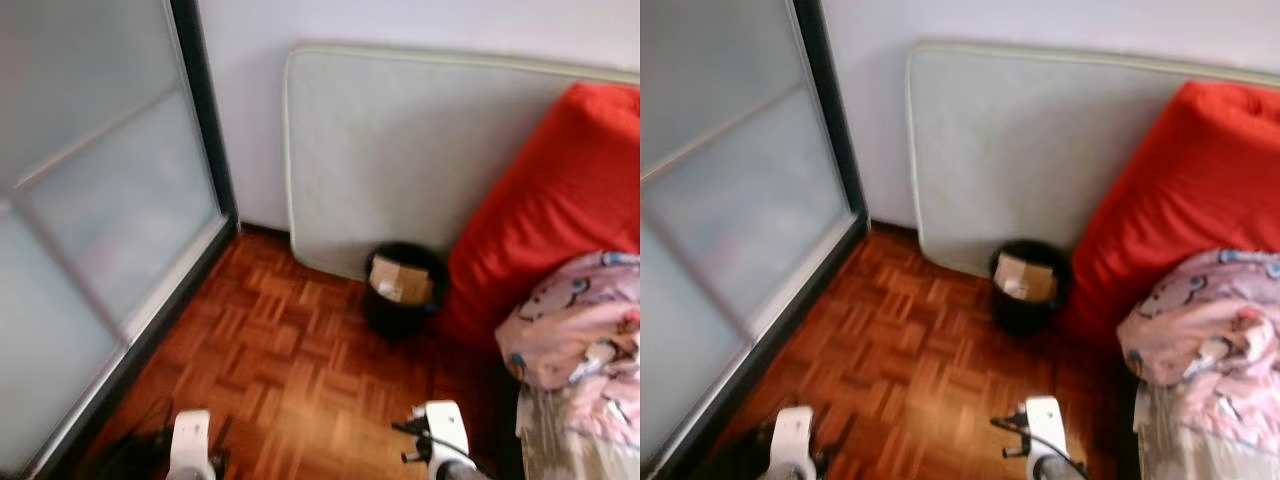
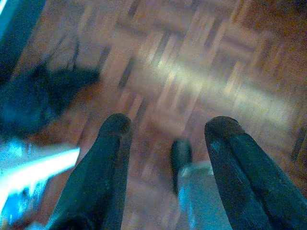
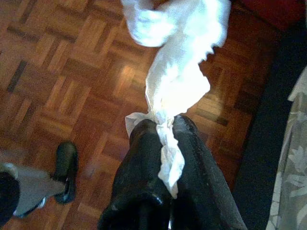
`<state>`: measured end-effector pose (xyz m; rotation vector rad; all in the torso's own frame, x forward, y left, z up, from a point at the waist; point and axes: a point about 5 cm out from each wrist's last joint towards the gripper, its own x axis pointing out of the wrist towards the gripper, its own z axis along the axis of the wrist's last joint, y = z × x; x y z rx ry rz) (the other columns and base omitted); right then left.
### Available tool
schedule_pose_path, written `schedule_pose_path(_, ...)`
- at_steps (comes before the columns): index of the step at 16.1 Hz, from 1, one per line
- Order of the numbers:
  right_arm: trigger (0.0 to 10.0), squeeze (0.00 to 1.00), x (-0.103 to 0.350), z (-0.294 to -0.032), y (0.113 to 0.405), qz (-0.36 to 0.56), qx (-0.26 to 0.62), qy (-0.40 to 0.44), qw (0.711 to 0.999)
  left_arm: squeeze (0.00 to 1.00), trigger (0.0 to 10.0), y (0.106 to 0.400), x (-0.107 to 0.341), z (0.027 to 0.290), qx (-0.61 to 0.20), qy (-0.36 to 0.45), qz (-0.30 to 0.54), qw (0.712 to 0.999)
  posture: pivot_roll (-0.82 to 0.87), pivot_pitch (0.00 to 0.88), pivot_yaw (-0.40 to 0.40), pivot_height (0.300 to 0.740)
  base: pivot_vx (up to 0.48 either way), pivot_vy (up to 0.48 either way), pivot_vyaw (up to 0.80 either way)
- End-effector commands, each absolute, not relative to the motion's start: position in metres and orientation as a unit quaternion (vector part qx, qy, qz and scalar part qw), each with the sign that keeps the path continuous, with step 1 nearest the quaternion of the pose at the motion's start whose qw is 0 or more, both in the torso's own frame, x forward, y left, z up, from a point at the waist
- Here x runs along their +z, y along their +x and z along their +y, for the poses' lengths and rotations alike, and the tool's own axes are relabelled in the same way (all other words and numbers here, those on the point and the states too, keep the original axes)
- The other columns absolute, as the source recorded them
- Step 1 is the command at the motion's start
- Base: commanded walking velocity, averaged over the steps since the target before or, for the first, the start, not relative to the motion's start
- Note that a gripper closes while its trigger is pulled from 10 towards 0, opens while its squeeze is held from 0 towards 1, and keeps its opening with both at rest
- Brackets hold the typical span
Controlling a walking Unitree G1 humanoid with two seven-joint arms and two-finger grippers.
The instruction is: Clean up the room
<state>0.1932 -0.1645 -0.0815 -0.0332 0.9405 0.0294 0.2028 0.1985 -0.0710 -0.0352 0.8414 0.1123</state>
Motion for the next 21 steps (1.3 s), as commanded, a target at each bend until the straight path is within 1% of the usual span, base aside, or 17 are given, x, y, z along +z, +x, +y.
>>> schedule_pose_path(1,10.0,0.0,-0.0854,-0.1744,0.1843,0.466,-0.005,-0.012,0.884,0.0,10.0,0.1991,-0.0743,0.1912,0.047,-0.021,0.417,0.907,-0.04,0.001,-0.027,0.74,0.311,0.0,0.0)
schedule_pose_path(21,10.0,0.0,-0.0849,-0.1739,0.1852,0.463,-0.009,-0.007,0.887,0.0,10.0,0.1975,-0.0748,0.1929,0.047,-0.02,0.418,0.907,-0.03,0.007,-0.028,0.74,0.313,0.0,0.0)
